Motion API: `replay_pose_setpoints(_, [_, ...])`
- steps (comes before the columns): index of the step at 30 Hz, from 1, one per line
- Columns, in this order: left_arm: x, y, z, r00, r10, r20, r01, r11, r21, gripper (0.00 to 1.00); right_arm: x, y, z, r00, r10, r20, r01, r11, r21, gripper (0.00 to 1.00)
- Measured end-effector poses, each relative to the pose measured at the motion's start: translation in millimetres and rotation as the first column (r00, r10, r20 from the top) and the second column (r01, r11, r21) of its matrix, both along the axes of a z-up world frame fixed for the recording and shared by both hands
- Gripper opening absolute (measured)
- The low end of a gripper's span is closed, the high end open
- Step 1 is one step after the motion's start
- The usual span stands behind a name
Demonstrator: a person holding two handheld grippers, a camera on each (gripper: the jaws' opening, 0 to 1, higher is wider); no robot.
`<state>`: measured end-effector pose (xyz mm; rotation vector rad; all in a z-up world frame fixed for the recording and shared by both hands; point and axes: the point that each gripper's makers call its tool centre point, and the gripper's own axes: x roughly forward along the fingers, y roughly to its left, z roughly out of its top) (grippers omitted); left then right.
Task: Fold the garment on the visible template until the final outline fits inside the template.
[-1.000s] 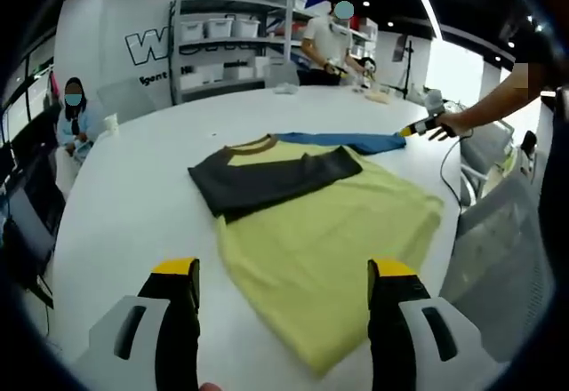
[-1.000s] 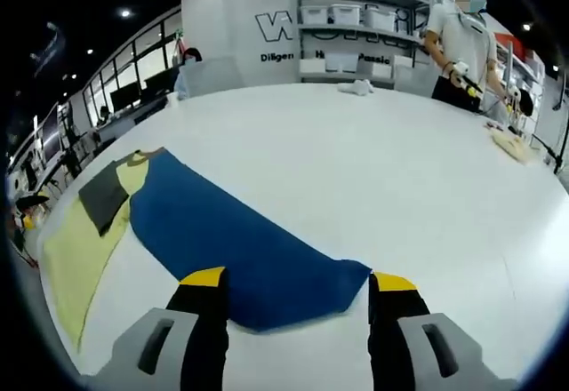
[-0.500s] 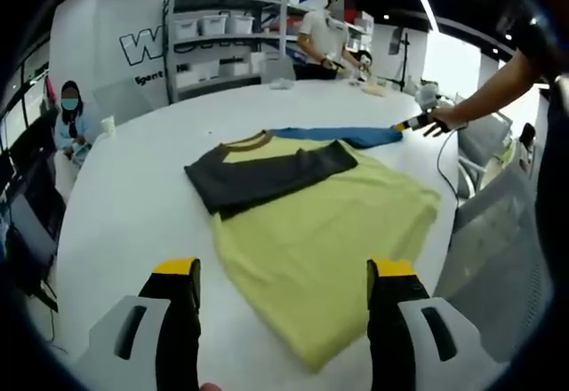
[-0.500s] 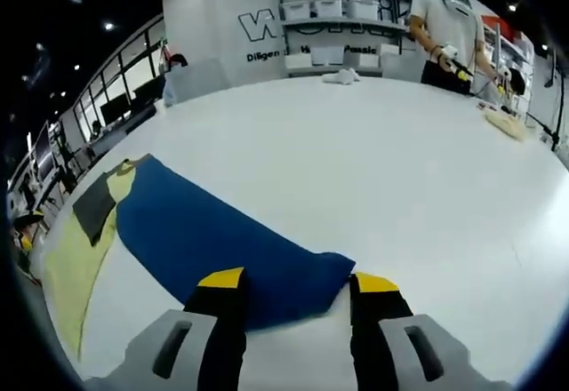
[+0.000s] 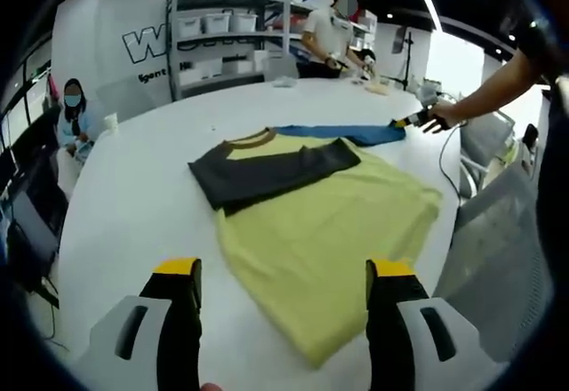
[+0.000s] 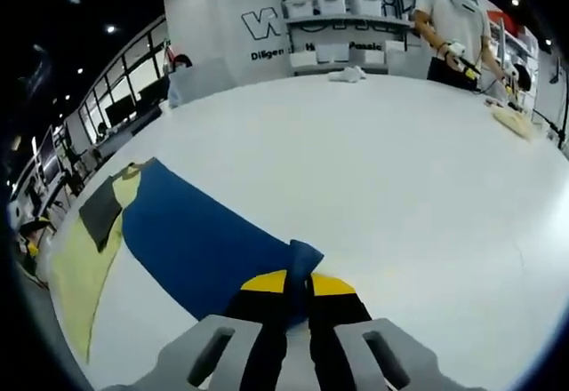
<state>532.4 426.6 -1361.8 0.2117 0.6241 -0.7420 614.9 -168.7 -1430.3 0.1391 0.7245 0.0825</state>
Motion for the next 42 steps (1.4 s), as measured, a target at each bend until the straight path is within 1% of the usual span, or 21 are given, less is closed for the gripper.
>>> replay_pose_setpoints(3, [-0.8,0.7,-0.5,1.0,-0.002,-0.001,0.002,1.0,-0.001,0.72,-0.4,-1.0,2.7,1.0,-0.012,-0.001,0.012,1.0,0.025,0.0])
replay_pose_setpoints(5, [-1.0,1.0,-0.8,1.0,-0.002,-0.003,0.001,1.0,-0.003,0.72,0.3,-2.8,5.0,1.0,-0.022,0.005,0.022,0.998,0.055,0.0])
replay_pose_setpoints(7, [-1.2,1.3,-0.9,1.0,-0.001,-0.003,0.001,1.0,-0.004,0.72,-1.9,-3.1,8.8,0.999,-0.031,0.011,0.031,0.998,0.064,0.01])
replay_pose_setpoints(8, [-1.5,1.1,-1.0,1.0,-0.002,-0.005,0.002,1.0,-0.007,0.72,-2.8,-2.9,10.2,0.999,-0.039,0.013,0.038,0.996,0.076,0.0])
replay_pose_setpoints(9, [-1.6,0.9,-1.1,1.0,-0.002,-0.005,0.002,1.0,-0.008,0.72,-3.7,-1.0,11.7,0.999,-0.052,0.014,0.05,0.992,0.116,0.0])
replay_pose_setpoints(10, [-1.7,0.6,-1.2,1.0,-0.004,-0.005,0.004,1.0,-0.009,0.72,-5.2,-1.4,11.8,0.998,-0.059,0.007,0.058,0.99,0.129,0.0])
replay_pose_setpoints(12, [-1.6,-0.1,-1.3,1.0,-0.007,-0.004,0.007,1.0,-0.01,0.71,-5.0,-6.3,12.5,0.998,-0.062,0.01,0.06,0.989,0.134,0.0])
replay_pose_setpoints(14, [-1.2,-0.7,-1.3,1.0,-0.006,-0.005,0.006,1.0,-0.015,0.71,-6.3,-1.2,16.5,0.998,-0.06,0.009,0.058,0.987,0.152,0.0])
replay_pose_setpoints(17, [-0.6,-1.8,-1.7,1.0,-0.008,-0.004,0.008,1.0,-0.019,0.7,-4.6,2.0,18.5,0.999,-0.034,0.012,0.033,0.991,0.129,0.0])
replay_pose_setpoints(21, [-0.4,-2.9,-0.5,1.0,-0.012,0.001,0.012,1.0,-0.024,0.7,1.2,2.8,28.8,1.0,-0.021,0.022,0.018,0.992,0.126,0.0])
replay_pose_setpoints(25, [0.6,-1.8,1.7,1.0,-0.011,0.009,0.012,1.0,-0.029,0.7,4.8,16.5,41.4,0.999,0.018,0.038,-0.022,0.995,0.1,0.0])
replay_pose_setpoints(29, [2.0,0.7,2.4,1.0,0.0,0.013,0.001,0.999,-0.036,0.7,10.2,32.4,58.5,0.997,0.05,0.06,-0.055,0.994,0.09,0.0])
replay_pose_setpoints(34, [2.2,2.3,3.5,1.0,0.005,0.02,-0.004,0.999,-0.045,0.7,17.4,51.1,74.8,0.993,0.083,0.078,-0.089,0.993,0.083,0.0])
replay_pose_setpoints(39, [1.4,2.6,4.0,1.0,0.006,0.024,-0.005,0.998,-0.055,0.7,24.7,70.3,88.0,0.987,0.127,0.094,-0.135,0.988,0.079,0.0])
replay_pose_setpoints(42, [1.3,2.6,6.0,0.999,0.009,0.031,-0.007,0.998,-0.064,0.7,28.3,82.8,95.4,0.981,0.165,0.1,-0.172,0.983,0.061,0.0])
